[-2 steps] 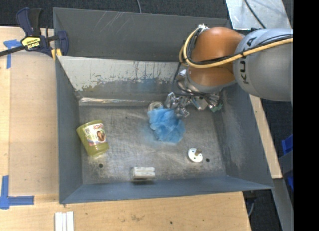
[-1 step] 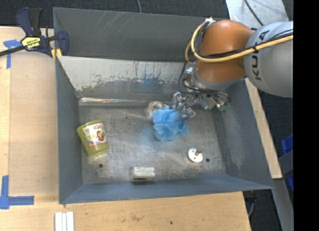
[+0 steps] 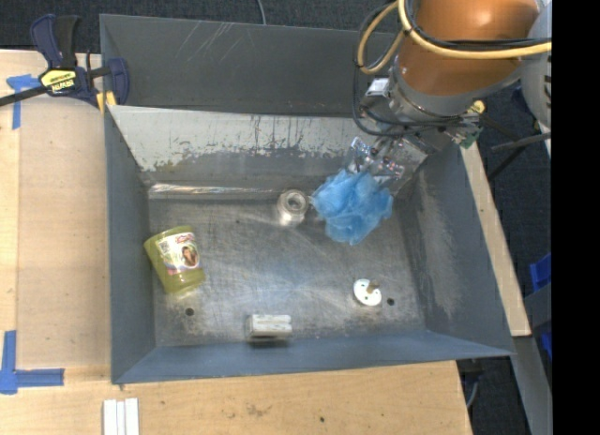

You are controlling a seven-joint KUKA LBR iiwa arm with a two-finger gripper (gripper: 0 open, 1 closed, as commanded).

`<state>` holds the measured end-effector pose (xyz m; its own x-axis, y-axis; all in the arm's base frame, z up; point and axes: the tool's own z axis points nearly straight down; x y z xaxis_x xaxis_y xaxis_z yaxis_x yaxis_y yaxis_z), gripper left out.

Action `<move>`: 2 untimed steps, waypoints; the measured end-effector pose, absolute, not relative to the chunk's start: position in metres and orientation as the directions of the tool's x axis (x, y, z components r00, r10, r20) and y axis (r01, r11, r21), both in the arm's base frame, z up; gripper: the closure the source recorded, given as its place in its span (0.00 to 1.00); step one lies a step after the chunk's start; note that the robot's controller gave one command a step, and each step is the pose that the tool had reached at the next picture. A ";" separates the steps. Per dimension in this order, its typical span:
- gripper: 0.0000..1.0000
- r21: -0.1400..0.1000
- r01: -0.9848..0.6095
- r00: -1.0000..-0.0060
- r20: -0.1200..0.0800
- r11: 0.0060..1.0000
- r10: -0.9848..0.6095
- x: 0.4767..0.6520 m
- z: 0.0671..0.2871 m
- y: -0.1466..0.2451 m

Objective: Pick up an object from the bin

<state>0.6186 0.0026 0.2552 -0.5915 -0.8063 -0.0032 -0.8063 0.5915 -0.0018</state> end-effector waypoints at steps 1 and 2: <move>0.00 -0.001 -0.806 -0.592 -0.003 0.592 -0.806 0.619 0.255 0.003; 0.00 -0.001 -0.806 -0.593 -0.003 0.593 -0.806 0.619 0.255 0.002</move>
Offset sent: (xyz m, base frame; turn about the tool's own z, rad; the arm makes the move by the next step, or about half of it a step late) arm 0.0000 0.0000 0.0000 0.0000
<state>0.6185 0.0025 0.2553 -0.5925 -0.8056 -0.0025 -0.8056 0.5925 -0.0011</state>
